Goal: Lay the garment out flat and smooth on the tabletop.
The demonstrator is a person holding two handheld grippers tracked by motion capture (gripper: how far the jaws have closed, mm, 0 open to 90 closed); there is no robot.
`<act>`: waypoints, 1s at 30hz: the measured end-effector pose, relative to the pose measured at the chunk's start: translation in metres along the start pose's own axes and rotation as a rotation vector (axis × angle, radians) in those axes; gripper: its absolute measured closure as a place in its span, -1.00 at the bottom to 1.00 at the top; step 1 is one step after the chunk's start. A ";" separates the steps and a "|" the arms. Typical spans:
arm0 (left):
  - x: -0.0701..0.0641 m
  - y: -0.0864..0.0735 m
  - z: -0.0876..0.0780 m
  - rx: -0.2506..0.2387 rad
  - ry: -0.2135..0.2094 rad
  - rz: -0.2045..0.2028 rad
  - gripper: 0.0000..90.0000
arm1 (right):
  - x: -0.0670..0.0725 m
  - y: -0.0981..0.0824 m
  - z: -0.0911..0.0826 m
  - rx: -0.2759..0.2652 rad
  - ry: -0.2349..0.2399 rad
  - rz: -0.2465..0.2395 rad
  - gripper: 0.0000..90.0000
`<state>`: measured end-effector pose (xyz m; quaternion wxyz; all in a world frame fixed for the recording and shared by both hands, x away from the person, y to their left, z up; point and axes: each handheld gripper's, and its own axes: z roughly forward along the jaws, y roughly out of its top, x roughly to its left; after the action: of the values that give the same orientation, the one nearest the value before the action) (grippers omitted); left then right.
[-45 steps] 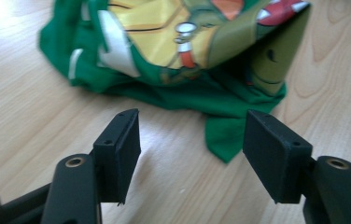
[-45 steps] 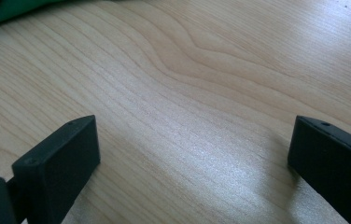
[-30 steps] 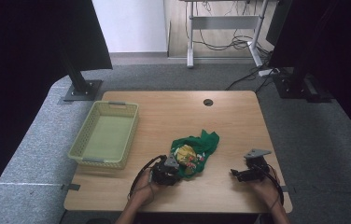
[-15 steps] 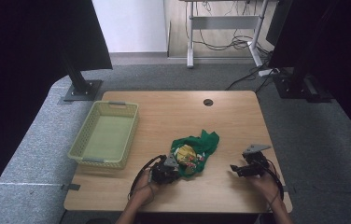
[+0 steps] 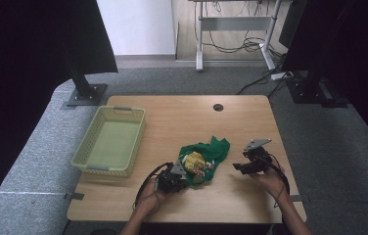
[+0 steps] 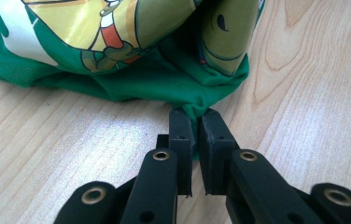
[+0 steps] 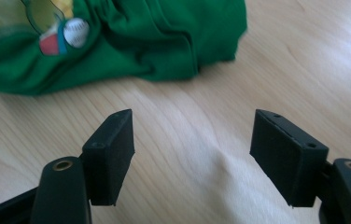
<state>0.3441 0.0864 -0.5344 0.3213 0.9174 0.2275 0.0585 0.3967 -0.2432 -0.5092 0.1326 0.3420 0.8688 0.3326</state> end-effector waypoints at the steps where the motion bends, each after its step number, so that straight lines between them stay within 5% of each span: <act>1: 0.000 0.000 0.000 0.001 -0.002 0.000 0.86 | 0.002 0.010 0.005 0.010 0.022 -0.025 -0.28; 12: 0.001 0.000 0.000 -0.003 -0.001 0.004 0.85 | 0.007 0.031 0.018 0.031 0.059 -0.089 -0.15; 13: 0.001 -0.001 0.000 -0.006 -0.004 0.000 0.85 | 0.013 0.041 0.024 0.051 0.059 -0.145 -0.09; 15: 0.001 -0.001 0.000 -0.006 -0.004 0.000 0.85 | 0.016 0.046 0.028 0.063 0.044 -0.168 -0.09; 16: 0.001 0.000 0.000 -0.007 -0.004 -0.003 0.85 | 0.019 0.053 0.035 0.094 0.028 -0.199 0.07; 21: 0.001 -0.001 0.000 -0.008 -0.003 -0.003 0.85 | 0.020 0.057 0.042 0.134 0.019 -0.219 0.15; 22: 0.002 -0.001 -0.001 -0.010 0.006 -0.004 0.85 | 0.020 0.057 0.042 0.134 0.019 -0.219 0.35; 23: 0.002 -0.001 -0.001 -0.010 0.006 -0.004 0.86 | 0.020 0.057 0.042 0.134 0.019 -0.219 0.35; 24: 0.003 -0.002 -0.001 -0.013 0.014 -0.005 0.87 | 0.022 0.055 0.043 0.155 0.007 -0.216 0.88; 30: 0.013 -0.004 -0.012 -0.040 0.061 -0.041 0.89 | 0.018 0.053 0.036 0.141 0.012 -0.174 0.92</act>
<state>0.3506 0.1016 -0.5278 0.3335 0.9038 0.2548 0.0841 0.4262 -0.1845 -0.5006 0.1313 0.2717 0.9173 0.2598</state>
